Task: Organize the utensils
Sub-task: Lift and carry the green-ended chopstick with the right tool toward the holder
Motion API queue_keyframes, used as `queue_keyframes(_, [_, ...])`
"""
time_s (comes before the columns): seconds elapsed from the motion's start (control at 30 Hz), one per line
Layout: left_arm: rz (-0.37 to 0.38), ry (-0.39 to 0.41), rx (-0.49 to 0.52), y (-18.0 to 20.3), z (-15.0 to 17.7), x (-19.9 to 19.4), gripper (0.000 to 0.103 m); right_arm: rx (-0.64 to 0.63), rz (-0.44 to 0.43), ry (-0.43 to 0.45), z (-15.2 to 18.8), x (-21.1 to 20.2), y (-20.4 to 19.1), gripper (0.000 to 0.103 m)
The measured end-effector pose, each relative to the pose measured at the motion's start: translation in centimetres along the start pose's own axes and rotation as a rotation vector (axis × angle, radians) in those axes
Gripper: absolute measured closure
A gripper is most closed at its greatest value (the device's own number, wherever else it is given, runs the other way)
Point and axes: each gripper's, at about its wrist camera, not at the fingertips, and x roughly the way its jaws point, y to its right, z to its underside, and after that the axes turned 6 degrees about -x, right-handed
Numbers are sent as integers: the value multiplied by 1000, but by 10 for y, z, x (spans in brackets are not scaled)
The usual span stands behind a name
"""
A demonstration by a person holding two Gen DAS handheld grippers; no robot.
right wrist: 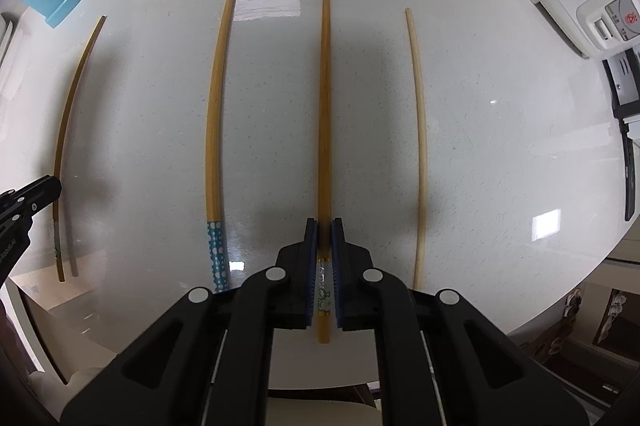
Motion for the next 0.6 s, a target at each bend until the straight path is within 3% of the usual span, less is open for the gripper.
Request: queue_keyframes(0.6, [47,83,-20,-10,7,-37,97,79,-74,115,10,-31,18,97])
